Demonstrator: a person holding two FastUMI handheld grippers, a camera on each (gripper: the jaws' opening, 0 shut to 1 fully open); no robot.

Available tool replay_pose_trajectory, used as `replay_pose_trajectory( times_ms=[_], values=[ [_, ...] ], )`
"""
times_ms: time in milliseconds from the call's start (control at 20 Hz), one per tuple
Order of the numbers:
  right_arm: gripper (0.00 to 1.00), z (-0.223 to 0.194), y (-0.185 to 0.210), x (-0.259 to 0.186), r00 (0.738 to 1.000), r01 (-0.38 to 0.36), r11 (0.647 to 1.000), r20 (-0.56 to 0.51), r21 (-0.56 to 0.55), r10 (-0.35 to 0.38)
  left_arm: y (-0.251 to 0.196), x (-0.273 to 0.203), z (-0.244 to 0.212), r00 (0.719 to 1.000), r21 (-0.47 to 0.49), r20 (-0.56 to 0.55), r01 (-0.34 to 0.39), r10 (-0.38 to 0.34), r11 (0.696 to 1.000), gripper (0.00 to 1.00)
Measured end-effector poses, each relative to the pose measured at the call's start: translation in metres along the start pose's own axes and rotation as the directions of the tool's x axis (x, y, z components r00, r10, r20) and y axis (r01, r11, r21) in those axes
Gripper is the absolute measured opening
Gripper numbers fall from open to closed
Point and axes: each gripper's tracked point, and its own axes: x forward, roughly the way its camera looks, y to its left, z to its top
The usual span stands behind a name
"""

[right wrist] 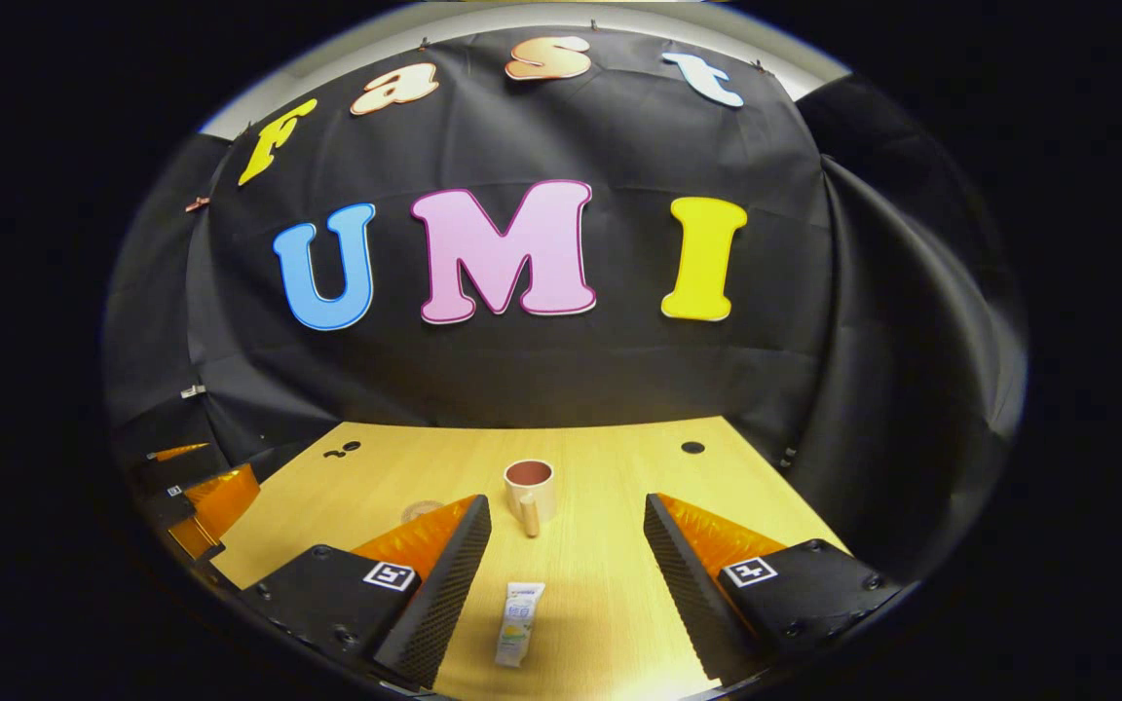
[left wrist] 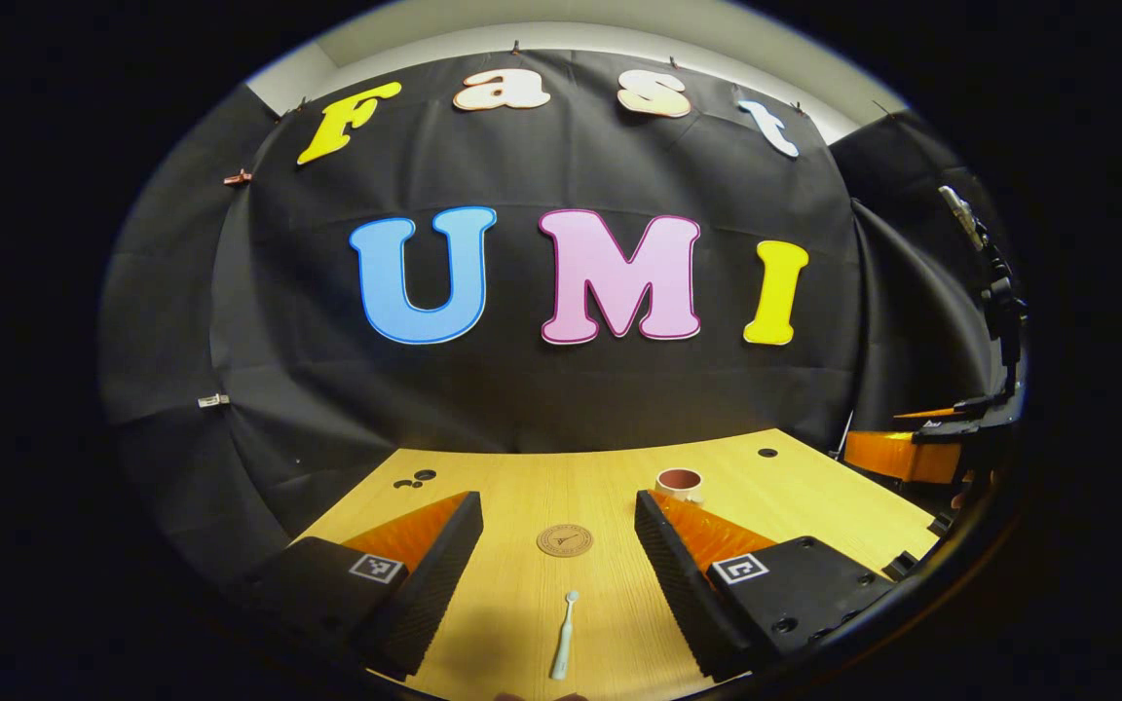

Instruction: Put the toothbrush and toothpaste on the desktop into the cup, then pick up the cup and place it on the coaster on the desktop.

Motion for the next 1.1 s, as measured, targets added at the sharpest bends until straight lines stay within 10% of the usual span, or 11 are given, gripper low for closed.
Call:
replay_pose_trajectory(
  times_ms=[600,1100],
  values=[
    [0.98,-0.054,0.036,0.048,0.971,-0.083,0.996,-0.226,-0.023,0.076,0.031,0.013,-0.016,0.996,-0.016,-0.036,-0.081,0.08,0.997,0.99],
    [0.98,-0.161,0.043,0.086,0.822,-0.129,0.991,-0.561,-0.027,0.092,0.072,0.006,-0.064,0.952,-0.022,-0.166,-0.264,0.257,0.964,0.99]
  ],
)
